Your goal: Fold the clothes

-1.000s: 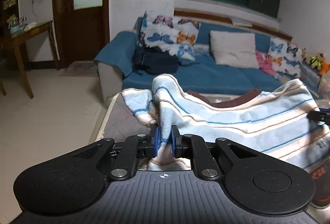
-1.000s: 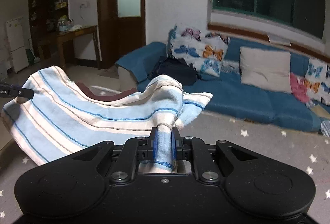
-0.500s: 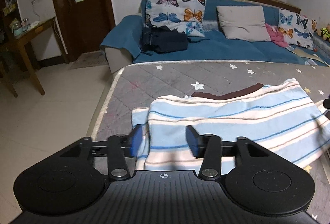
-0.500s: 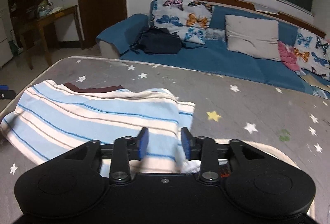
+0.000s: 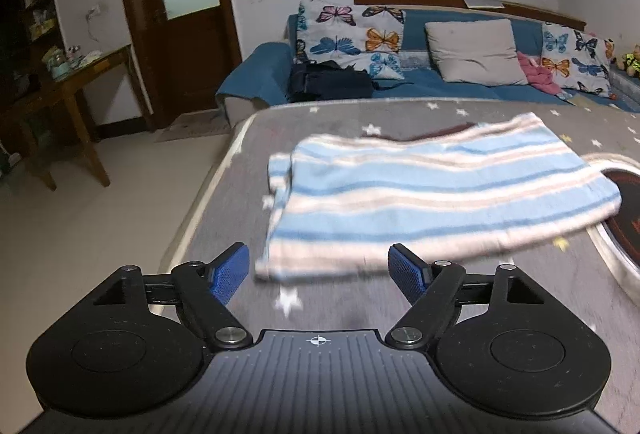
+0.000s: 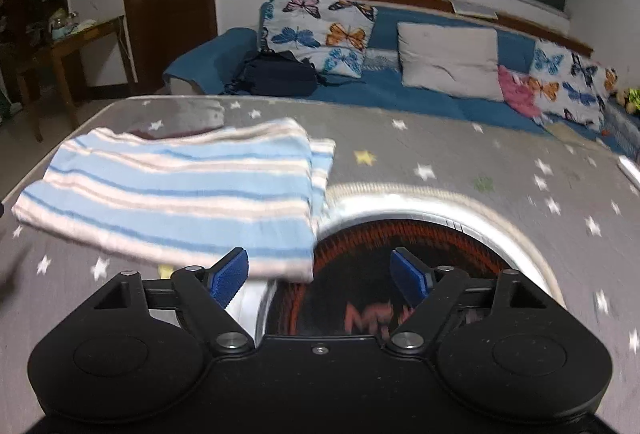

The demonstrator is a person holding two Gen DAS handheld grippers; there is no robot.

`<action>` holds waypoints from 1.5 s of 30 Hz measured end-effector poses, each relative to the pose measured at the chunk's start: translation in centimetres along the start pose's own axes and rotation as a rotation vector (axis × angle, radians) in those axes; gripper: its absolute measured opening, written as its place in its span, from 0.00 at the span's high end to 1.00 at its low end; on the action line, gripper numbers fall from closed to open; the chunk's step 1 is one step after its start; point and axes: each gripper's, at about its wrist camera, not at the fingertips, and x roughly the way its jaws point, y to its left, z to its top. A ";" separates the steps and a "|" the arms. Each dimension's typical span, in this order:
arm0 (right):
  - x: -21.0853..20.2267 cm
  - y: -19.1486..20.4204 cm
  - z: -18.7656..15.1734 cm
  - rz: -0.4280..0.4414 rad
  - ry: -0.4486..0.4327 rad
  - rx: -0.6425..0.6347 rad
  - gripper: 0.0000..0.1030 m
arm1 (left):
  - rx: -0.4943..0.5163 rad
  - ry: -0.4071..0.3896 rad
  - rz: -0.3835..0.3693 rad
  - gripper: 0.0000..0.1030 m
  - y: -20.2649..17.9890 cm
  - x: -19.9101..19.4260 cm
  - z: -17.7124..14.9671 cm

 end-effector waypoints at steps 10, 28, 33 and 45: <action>-2.2 -3.0 -5.1 -0.051 0.010 0.067 0.17 | 0.024 0.007 0.083 0.24 -1.2 -1.2 -4.5; -1.1 -6.0 -8.3 -0.037 0.025 0.086 0.11 | 0.046 0.016 0.136 0.18 -2.1 0.8 -6.3; -0.7 -6.1 -8.8 -0.044 0.024 0.064 0.04 | 0.056 -0.021 0.166 0.12 -2.2 0.8 -6.9; -0.7 -5.7 -9.4 -0.053 -0.005 0.042 0.00 | 0.000 -0.013 0.167 0.01 -1.2 1.2 -7.0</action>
